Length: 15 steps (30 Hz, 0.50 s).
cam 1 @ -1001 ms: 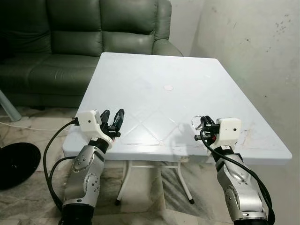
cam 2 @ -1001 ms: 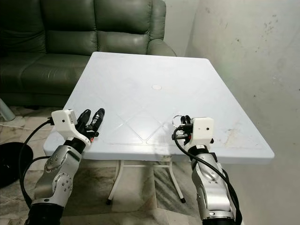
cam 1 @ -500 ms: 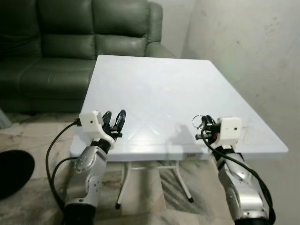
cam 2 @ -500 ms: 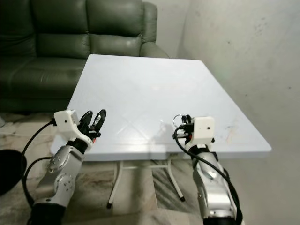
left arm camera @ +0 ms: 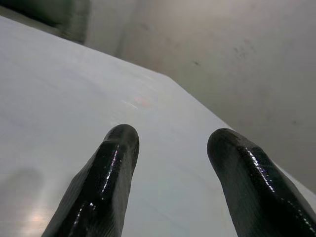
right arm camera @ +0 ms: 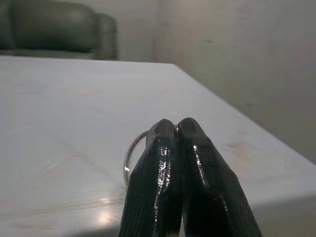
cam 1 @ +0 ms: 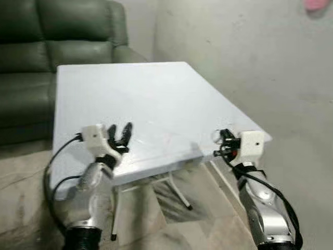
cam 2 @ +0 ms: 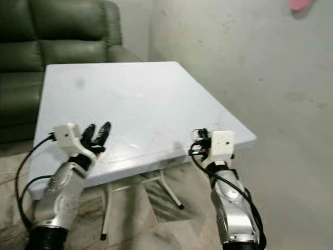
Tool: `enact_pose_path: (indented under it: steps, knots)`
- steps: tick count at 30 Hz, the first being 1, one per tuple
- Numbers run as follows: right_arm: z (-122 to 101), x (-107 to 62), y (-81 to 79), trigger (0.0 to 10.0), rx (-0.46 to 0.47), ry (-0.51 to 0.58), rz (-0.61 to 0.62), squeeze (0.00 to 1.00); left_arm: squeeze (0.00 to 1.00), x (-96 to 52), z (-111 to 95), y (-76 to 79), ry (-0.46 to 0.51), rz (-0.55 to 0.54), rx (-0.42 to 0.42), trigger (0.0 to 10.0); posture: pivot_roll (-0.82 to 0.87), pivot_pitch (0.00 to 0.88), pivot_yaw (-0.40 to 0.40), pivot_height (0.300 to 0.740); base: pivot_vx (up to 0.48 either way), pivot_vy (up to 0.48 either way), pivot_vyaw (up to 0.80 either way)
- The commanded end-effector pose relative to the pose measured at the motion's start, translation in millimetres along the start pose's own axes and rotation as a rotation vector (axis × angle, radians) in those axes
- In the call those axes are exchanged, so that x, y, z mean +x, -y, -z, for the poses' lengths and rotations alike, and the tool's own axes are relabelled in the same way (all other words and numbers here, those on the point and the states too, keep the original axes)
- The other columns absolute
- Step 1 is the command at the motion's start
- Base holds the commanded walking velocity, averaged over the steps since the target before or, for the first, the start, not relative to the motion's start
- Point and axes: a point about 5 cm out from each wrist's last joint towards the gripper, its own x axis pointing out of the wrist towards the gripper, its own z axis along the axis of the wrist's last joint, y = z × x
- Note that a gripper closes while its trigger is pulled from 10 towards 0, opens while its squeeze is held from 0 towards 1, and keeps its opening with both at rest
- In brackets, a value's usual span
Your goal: Hang keys on a hook
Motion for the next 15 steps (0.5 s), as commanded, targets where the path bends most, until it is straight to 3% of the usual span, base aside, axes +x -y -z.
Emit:
enact_pose_path:
  steps: [1, 15]
  knots:
    - [-2.2, -1.2, 7.7, 10.0, -0.006, 0.003, 0.022, 0.0, 0.0, 1.2, 3.0, 7.7, -0.014, 0.013, -0.004, 10.0, 0.09, 0.0, -0.081, 0.74, 0.0, 0.0, -0.71]
    - [-1.9, -2.3, 7.8, 10.0, 0.001, 0.002, 0.036, 0.0, 0.0, 0.7, 4.8, 9.0, -0.024, -0.001, -0.01, 10.0, 0.09, 0.0, -0.076, 0.74, 0.0, 0.0, -0.71]
